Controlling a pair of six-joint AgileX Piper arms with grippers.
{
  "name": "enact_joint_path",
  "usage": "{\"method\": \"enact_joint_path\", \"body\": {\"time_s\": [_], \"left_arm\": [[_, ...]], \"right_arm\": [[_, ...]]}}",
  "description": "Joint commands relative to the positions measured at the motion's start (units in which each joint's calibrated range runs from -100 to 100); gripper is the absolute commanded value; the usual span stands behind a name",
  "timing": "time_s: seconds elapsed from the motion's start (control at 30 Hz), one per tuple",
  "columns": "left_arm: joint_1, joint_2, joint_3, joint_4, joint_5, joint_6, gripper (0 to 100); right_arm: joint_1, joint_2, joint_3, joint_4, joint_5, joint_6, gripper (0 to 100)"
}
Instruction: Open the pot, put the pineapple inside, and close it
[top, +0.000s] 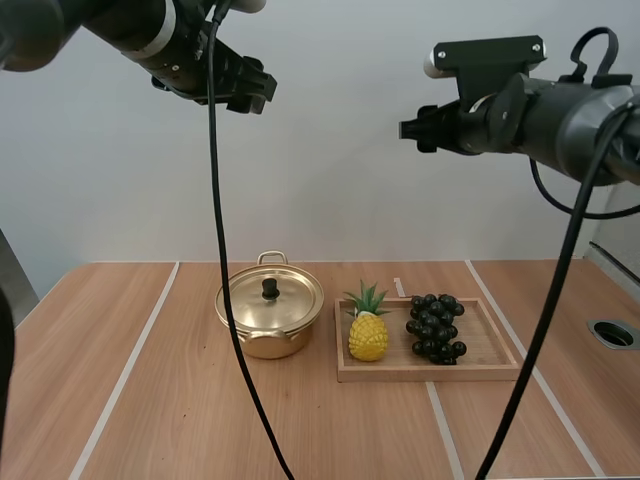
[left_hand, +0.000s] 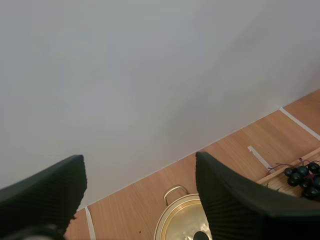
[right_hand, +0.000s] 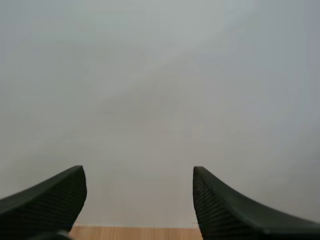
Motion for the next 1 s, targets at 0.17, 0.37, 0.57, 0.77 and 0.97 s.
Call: {"method": "enact_joint_path", "body": {"time_s": [0.17, 0.37, 0.57, 0.77, 0.97], "left_arm": [[0.09, -0.41, -0.51, -0.50, 2.10, -0.34, 100], [0.09, 0.00, -0.51, 3.16, 3.95, -0.34, 100], [0.09, 5.20, -0.51, 7.07, 2.26, 0.34, 100], [0.09, 11.85, -0.51, 8.81, 3.02, 0.34, 100], [-1.05, 15.71, -0.51, 7.86, 2.40, 0.34, 100]], "right_arm": [[0.12, 2.67, -10.68, 0.03, 9.24, -0.58, 100], [0.12, 2.84, -12.85, 0.14, 13.40, -1.87, 100], [0.12, 2.84, -12.85, 1.45, 15.96, -1.87, 100], [0.12, 2.84, -12.85, 1.34, 17.94, -1.87, 100], [0.12, 2.60, -12.85, 1.34, 18.58, -1.87, 100]]}}
